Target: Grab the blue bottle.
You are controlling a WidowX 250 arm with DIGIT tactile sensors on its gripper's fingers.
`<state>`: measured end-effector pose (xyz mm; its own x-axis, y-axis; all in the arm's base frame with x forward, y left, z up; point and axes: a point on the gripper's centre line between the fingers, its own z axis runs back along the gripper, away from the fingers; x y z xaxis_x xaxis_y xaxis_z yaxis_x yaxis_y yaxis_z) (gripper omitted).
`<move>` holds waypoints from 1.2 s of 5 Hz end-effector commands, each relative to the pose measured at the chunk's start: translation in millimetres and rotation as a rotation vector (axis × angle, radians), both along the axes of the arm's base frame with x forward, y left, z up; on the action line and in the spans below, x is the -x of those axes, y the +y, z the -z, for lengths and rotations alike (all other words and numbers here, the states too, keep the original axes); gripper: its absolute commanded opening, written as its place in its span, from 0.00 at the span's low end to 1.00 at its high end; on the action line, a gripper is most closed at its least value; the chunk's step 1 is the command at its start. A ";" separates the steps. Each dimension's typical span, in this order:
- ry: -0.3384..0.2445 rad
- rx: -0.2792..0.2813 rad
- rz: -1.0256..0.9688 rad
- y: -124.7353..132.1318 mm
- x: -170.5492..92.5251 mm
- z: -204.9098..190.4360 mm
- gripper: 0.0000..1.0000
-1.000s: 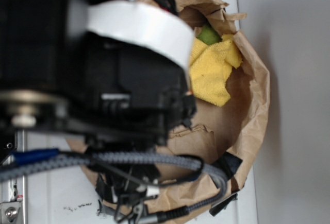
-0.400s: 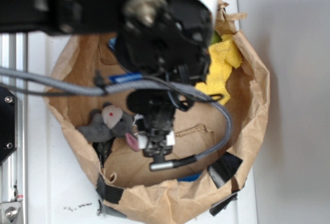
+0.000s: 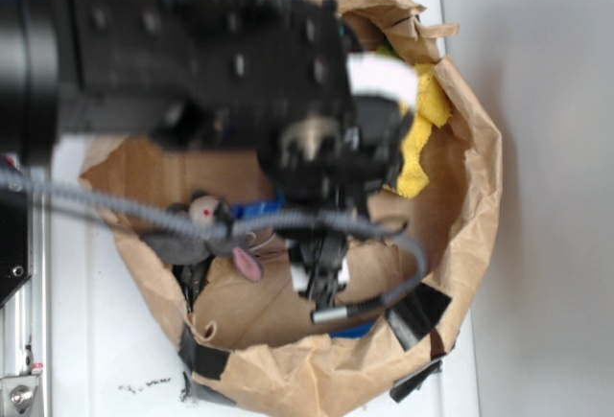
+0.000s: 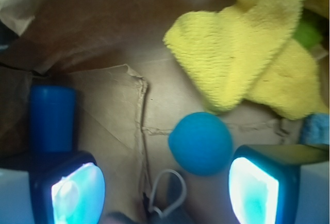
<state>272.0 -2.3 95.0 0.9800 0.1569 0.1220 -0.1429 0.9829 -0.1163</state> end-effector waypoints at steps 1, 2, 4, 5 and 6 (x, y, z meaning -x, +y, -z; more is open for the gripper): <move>-0.019 0.094 0.011 -37.2 -7.8 7.7 1.00; -0.001 0.230 -0.003 -44.9 -12.7 0.2 1.00; -0.052 0.306 0.013 -53.2 -17.2 -0.7 1.00; -0.052 0.306 0.013 -53.2 -17.2 -0.7 1.00; -0.052 0.306 0.013 -53.2 -17.2 -0.7 1.00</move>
